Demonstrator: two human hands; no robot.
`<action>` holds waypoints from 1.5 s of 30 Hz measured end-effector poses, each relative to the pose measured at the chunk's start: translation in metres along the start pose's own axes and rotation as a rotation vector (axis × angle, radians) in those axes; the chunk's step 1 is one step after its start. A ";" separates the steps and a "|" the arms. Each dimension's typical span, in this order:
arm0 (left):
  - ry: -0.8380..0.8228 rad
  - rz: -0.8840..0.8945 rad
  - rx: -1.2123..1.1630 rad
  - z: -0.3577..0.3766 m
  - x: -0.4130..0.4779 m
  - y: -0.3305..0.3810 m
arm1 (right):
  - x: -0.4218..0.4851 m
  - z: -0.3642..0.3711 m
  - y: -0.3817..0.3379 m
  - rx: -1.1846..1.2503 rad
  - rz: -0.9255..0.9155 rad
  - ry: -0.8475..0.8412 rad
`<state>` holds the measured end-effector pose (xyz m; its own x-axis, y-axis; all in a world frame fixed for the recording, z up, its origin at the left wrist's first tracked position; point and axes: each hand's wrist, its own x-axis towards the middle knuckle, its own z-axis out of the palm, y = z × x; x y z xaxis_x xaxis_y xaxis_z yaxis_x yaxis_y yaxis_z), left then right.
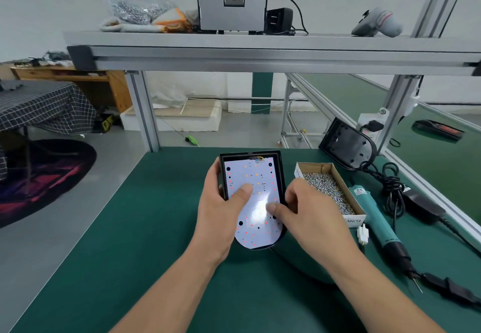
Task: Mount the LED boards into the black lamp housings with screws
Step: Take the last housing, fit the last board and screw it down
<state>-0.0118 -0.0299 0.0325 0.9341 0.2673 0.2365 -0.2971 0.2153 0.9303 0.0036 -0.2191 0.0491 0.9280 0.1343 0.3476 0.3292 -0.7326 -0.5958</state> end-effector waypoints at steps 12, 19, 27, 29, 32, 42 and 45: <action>-0.363 -0.276 0.080 -0.013 0.001 0.012 | 0.008 0.004 0.005 0.451 0.172 -0.121; -0.405 -0.171 0.107 -0.006 -0.002 0.002 | 0.009 -0.006 0.010 0.476 0.131 -0.193; -0.200 -0.194 0.150 0.001 -0.005 -0.011 | 0.010 0.003 0.011 0.509 0.149 -0.186; -0.197 -0.207 0.158 0.000 -0.005 -0.011 | 0.010 0.003 0.012 0.681 0.136 -0.153; -0.279 -0.195 0.249 -0.001 -0.007 -0.014 | 0.012 0.002 0.012 0.894 0.167 0.058; -0.033 -0.098 0.281 0.009 -0.010 -0.003 | 0.008 0.008 0.006 0.733 0.079 0.036; -0.025 -0.116 0.318 0.011 -0.012 -0.005 | 0.009 0.006 0.008 0.753 0.108 0.029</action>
<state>-0.0194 -0.0449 0.0285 0.9638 0.2343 0.1275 -0.1160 -0.0621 0.9913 0.0158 -0.2197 0.0435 0.9602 0.0627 0.2723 0.2770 -0.0865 -0.9570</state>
